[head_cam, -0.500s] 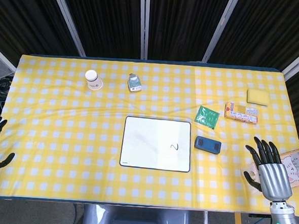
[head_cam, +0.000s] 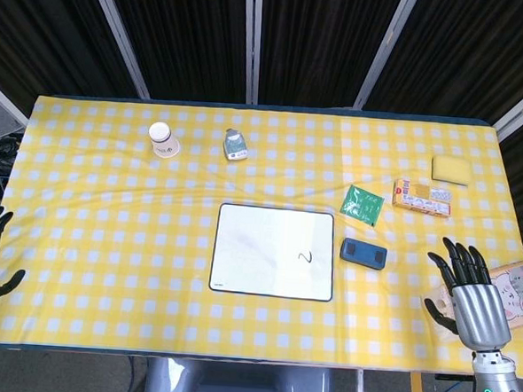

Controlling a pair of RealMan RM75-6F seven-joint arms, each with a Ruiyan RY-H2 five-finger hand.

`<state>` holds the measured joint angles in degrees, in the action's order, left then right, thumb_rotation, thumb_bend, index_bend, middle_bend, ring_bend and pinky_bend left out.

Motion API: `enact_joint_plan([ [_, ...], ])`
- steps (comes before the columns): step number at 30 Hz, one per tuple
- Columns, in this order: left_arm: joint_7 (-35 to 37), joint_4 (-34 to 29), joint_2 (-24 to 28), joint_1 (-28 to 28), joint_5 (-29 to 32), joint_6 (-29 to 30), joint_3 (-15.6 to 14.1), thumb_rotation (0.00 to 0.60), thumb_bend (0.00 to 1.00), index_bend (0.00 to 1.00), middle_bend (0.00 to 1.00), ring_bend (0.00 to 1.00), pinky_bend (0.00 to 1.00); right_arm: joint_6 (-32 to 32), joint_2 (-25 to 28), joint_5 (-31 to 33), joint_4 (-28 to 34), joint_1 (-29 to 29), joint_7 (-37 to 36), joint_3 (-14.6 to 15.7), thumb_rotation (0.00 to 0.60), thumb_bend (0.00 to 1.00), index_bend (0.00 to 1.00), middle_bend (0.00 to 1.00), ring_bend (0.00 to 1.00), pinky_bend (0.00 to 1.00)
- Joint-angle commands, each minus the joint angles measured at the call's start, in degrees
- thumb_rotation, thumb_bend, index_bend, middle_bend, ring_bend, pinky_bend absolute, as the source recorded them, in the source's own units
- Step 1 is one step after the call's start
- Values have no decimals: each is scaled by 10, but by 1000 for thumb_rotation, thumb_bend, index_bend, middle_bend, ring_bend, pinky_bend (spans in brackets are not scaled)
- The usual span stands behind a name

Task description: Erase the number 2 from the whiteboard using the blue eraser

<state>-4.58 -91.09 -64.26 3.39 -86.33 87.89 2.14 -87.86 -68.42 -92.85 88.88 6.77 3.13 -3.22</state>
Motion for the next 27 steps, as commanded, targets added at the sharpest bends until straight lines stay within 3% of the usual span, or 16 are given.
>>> enact_joint_plan([
  [1, 2, 3, 0, 0, 2, -3, -1, 600, 255, 0, 0, 0, 0, 3, 3, 1, 9, 2, -2, 0, 600, 149, 212, 7, 0, 56],
  [17, -4, 0, 3, -1, 0, -3, -2, 600, 250, 0, 0, 0, 0, 11, 15, 13, 28, 1, -5, 0, 600, 117, 209, 4, 0, 55],
  [27, -9, -6, 4, -1, -7, 5, 1, 600, 250, 0, 0, 0, 0, 61, 12, 52, 52, 26, 10, -17, 600, 117, 203, 5, 0, 55],
])
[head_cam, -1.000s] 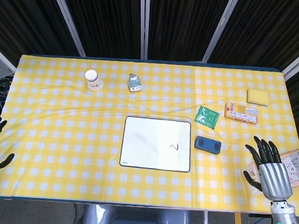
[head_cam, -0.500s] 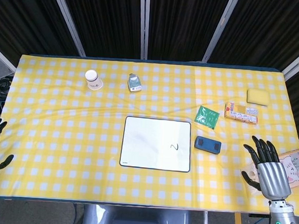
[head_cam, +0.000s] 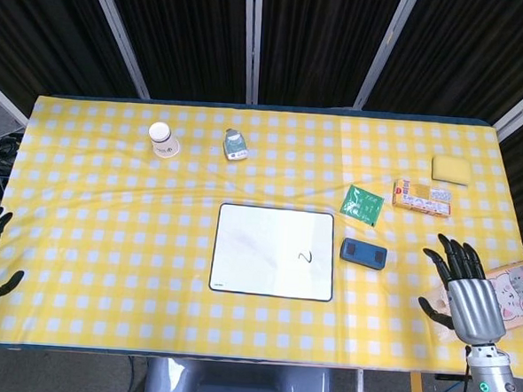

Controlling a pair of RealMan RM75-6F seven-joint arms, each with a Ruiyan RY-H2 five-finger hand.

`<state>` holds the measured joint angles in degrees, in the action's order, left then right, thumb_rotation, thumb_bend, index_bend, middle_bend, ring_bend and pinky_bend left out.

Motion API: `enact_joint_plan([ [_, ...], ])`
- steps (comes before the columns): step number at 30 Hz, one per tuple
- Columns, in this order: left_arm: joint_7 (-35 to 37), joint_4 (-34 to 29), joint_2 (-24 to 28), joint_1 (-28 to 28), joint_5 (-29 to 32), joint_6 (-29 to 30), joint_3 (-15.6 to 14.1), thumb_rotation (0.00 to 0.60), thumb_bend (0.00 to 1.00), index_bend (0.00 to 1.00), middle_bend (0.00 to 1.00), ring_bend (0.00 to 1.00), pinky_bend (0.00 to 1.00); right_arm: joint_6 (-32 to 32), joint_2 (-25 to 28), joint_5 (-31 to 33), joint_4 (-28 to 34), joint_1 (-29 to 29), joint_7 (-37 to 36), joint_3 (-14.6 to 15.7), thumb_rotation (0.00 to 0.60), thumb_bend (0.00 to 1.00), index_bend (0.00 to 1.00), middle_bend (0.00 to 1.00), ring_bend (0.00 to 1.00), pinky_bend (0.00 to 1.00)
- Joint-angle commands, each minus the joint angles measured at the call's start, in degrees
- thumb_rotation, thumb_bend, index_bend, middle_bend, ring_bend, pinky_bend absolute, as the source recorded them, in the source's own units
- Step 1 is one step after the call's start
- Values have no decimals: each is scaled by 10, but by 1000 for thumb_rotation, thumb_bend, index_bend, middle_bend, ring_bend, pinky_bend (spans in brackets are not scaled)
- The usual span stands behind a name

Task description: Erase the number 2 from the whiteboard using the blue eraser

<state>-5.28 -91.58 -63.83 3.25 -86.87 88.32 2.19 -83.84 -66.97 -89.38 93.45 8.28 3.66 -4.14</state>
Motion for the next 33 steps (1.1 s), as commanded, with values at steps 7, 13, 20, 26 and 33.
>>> enact_joint_plan([
  [7, -7, -8, 0, 3, -8, 2, 1, 600, 249, 0, 0, 0, 0, 120, -12, 102, 17, 60, 62, -33, 600, 117, 177, 6, 0, 49],
  [13, -8, -11, -1, 5, -20, 4, -1, 600, 250, 0, 0, 0, 0, 199, -31, 202, 10, 101, 120, -51, 600, 137, 177, 1, 0, 38],
  [20, -8, -8, -3, 9, -15, -4, 0, 600, 250, 0, 0, 0, 0, 226, -63, 271, -5, 126, 141, -65, 600, 179, 260, 32, 0, 39],
  [26, -10, -7, -4, 10, -14, -5, 0, 600, 250, 0, 0, 0, 0, 238, -73, 296, -5, 139, 156, -62, 600, 196, 237, 31, 0, 39],
  [33, -13, -7, -5, 8, -18, -3, -3, 600, 250, 0, 0, 0, 0, 243, -101, 326, 0, 162, 174, -69, 600, 173, 228, 23, 0, 21],
])
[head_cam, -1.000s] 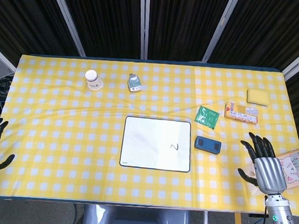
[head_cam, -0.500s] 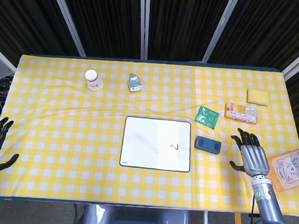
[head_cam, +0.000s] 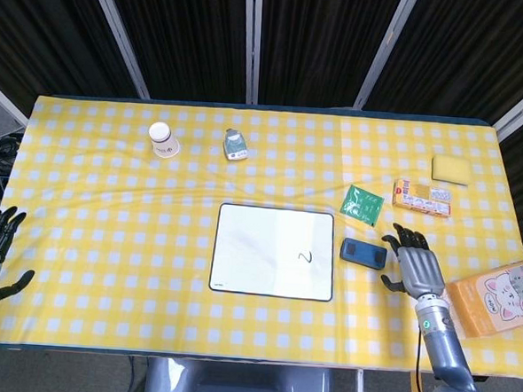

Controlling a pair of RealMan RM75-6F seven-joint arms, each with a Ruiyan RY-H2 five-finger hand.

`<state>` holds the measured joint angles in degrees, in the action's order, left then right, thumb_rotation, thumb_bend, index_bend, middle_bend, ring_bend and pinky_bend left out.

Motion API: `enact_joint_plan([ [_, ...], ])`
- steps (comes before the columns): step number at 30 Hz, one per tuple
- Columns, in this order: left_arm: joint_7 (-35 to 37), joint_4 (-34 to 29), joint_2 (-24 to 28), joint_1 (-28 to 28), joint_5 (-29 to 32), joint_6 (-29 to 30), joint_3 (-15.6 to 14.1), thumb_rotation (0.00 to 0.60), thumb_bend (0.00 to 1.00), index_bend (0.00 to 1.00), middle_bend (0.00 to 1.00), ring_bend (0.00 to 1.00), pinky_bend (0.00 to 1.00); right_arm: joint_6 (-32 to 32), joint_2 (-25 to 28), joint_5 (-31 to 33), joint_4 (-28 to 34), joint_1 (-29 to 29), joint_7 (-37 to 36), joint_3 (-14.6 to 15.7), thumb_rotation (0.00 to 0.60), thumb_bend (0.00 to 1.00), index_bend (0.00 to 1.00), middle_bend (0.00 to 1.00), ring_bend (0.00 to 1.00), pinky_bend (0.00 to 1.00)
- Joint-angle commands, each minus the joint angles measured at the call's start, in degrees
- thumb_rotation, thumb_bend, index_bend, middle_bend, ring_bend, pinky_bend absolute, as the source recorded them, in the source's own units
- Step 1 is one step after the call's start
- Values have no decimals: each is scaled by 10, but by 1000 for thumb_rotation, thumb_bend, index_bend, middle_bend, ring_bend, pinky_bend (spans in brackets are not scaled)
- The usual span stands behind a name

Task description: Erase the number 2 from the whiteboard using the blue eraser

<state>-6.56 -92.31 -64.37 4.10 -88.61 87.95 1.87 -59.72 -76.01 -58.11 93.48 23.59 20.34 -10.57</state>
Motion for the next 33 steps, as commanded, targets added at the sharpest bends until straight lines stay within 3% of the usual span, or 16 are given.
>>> enact_joint_plan([
  [1, 1, 0, 0, 0, -1, 1, 0, 600, 250, 0, 0, 0, 0, 3, -14, 19, -1, 13, 10, -6, 600, 167, 228, 21, 0, 17],
  [12, 6, 10, -3, 2, 9, -10, 0, 600, 250, 0, 0, 0, 0, 5, -50, 90, -20, 50, 58, -14, 600, 167, 294, 37, 0, 12],
  [25, 8, 9, -4, 5, 3, -12, -2, 600, 250, 0, 0, 0, 0, -17, -97, 129, -31, 77, 79, -19, 600, 168, 237, 14, 0, 0],
  [33, 14, 15, -6, 11, 8, -22, 0, 600, 249, 4, 0, 0, 0, -38, -115, 235, -23, 100, 132, -39, 600, 199, 238, 0, 0, 0],
])
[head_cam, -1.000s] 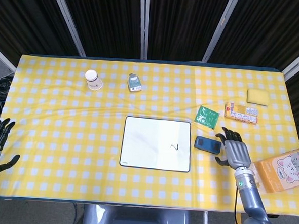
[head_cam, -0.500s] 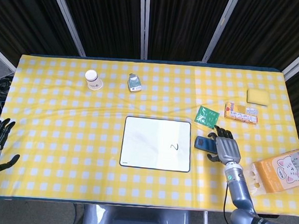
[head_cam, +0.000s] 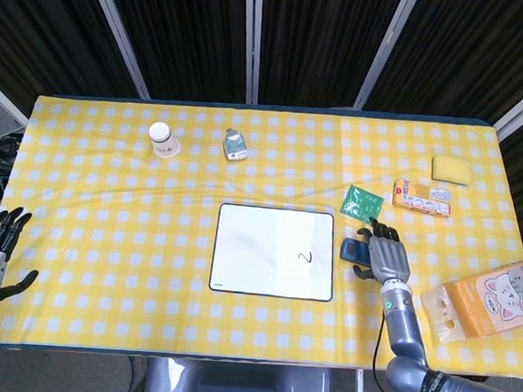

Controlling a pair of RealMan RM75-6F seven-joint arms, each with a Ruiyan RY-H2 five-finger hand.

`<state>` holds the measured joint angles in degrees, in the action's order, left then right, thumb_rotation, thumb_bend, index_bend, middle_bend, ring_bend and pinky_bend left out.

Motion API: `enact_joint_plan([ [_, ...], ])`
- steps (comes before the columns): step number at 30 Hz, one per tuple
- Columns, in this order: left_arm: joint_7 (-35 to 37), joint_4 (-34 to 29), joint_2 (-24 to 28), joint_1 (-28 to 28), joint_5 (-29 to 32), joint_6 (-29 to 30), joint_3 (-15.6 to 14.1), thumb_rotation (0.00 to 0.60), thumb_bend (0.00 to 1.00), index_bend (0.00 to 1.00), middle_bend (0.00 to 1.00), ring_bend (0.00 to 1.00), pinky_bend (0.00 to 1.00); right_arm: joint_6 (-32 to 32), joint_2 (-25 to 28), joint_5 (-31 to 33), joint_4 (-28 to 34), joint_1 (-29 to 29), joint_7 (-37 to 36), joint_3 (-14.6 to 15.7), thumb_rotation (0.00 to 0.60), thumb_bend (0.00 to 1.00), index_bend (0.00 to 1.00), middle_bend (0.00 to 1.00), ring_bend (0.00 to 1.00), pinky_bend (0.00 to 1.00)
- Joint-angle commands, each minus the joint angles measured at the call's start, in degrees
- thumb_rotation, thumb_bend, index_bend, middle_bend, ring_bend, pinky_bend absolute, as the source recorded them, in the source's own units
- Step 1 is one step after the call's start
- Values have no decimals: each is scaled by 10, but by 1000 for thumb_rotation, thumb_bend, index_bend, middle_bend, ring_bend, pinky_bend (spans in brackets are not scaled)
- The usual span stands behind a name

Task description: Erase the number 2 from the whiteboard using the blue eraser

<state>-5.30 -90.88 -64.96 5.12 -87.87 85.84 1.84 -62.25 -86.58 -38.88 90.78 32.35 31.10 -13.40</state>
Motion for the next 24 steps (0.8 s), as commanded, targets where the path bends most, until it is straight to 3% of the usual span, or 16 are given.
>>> enact_joint_plan([
  [1, 2, 1, 0, 1, 1, -1, 0, 600, 250, 5, 0, 0, 0, -16, -12, 48, 4, 14, 28, -12, 600, 202, 240, 0, 0, 0],
  [16, 4, 0, 0, 4, 0, -4, -1, 600, 250, 9, 0, 0, 0, -42, -29, 77, 11, 30, 42, -11, 600, 222, 233, 0, 0, 0],
  [24, 5, -2, 1, 3, -1, -2, -2, 600, 250, 11, 0, 0, 0, -33, -45, 68, -22, 31, 23, -6, 600, 225, 223, 0, 0, 0],
])
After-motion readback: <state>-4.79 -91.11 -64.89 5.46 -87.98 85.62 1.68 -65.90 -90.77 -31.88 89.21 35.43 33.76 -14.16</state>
